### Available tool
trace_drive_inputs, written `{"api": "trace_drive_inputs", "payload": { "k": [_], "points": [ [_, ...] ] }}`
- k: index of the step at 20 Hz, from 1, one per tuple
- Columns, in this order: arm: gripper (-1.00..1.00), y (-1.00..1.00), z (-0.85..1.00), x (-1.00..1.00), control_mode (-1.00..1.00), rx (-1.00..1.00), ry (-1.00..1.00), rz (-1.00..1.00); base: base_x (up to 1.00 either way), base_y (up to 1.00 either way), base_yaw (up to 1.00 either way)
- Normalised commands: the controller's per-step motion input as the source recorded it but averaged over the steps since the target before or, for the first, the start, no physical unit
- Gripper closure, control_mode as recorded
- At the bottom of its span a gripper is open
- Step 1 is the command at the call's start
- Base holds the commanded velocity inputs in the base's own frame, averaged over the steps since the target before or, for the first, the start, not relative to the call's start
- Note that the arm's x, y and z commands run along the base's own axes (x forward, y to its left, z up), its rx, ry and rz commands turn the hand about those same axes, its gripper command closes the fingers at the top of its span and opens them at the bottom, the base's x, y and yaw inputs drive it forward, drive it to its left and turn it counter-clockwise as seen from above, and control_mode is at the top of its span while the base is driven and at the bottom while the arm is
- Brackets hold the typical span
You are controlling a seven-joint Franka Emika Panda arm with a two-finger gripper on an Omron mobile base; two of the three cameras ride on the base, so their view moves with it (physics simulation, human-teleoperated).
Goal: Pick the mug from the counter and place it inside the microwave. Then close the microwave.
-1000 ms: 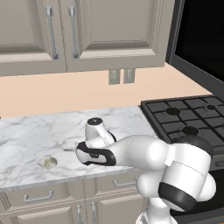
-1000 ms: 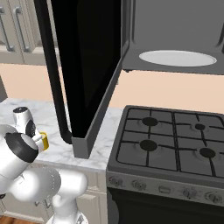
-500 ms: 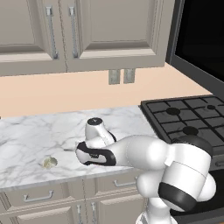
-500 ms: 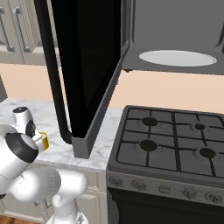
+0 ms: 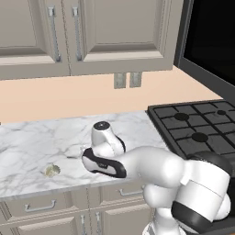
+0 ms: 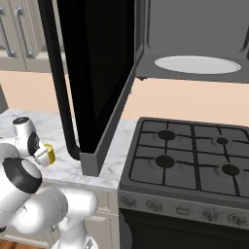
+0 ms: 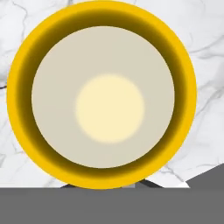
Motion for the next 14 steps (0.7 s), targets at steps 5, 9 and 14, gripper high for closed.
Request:
{"api": "trace_drive_inputs", "payload": {
  "k": [5,9,14],
  "points": [
    [1.0,-0.33,0.59,-0.3,-1.0,0.04,-0.06,0.13,0.0,0.0,0.0],
    [1.0,-0.41,0.62,-0.22,-1.0,0.09,0.0,0.18,0.0,0.0,0.0],
    [1.0,-0.54,0.55,-0.06,-1.0,0.08,0.05,0.22,0.0,0.0,0.0]
  ]
}}
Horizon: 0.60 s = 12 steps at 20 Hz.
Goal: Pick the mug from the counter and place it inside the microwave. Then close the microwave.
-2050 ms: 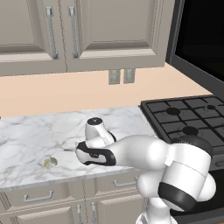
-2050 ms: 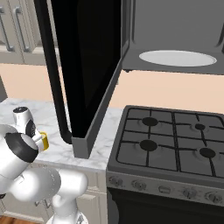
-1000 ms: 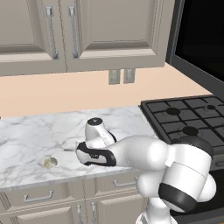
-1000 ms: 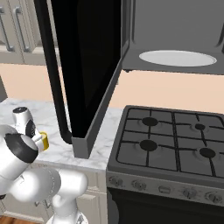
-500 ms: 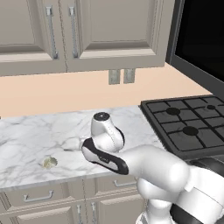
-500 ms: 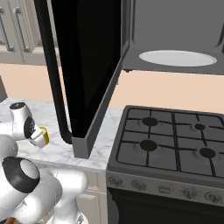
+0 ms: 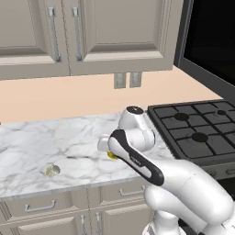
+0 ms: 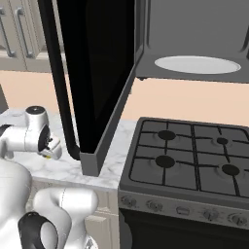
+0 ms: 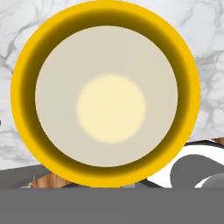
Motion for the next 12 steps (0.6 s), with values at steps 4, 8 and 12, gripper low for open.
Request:
{"api": "trace_drive_inputs", "payload": {
  "k": [4,8,12],
  "points": [
    [1.0,-0.66,0.54,0.0,-1.0,0.0,0.04,0.22,0.0,0.0,0.0],
    [1.0,-0.61,0.43,0.0,-1.0,0.0,0.03,0.2,0.0,0.0,0.0],
    [1.0,-0.41,0.19,0.0,-1.0,-0.02,0.02,0.15,0.0,0.0,0.0]
  ]
}}
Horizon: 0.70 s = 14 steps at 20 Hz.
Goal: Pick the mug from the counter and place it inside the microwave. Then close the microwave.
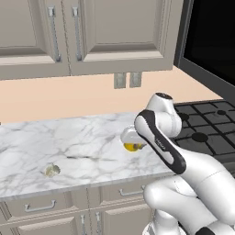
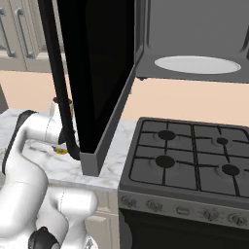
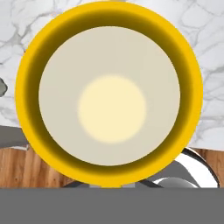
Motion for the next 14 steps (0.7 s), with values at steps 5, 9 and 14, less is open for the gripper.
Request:
{"api": "trace_drive_inputs", "payload": {
  "k": [5,9,14],
  "points": [
    [1.0,-0.2,0.08,-0.05,-1.0,-0.03,0.0,0.13,0.0,0.0,0.0],
    [1.0,-0.01,0.0,-0.19,-1.0,-0.03,0.0,0.13,0.0,0.0,0.0],
    [1.0,0.0,-0.04,-0.16,-1.0,-0.04,0.0,0.09,0.0,0.0,0.0]
  ]
}}
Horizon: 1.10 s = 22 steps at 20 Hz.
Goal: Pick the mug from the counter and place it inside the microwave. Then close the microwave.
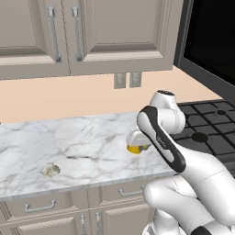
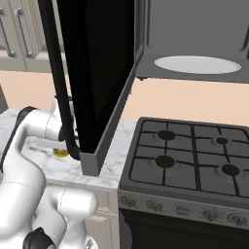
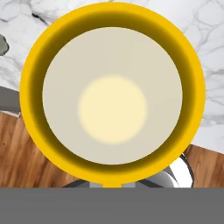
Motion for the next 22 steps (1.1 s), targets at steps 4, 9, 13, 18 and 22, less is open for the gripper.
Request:
{"api": "trace_drive_inputs", "payload": {
  "k": [4,9,13,18,22],
  "points": [
    [1.0,0.0,-0.24,0.0,-1.0,-0.01,0.0,0.04,0.0,0.0,0.0],
    [1.0,0.0,-0.16,-0.01,-1.0,-0.02,-0.1,0.01,0.0,0.0,0.0],
    [1.0,0.0,0.05,-0.26,-1.0,-0.07,-0.08,0.0,0.0,0.0,0.0],
    [1.0,-0.02,0.2,-0.47,-1.0,-0.06,-0.03,0.0,0.0,0.0,0.0],
    [1.0,-0.06,0.38,-0.38,-1.0,-0.03,-0.03,0.0,0.0,0.0,0.0]
  ]
}}
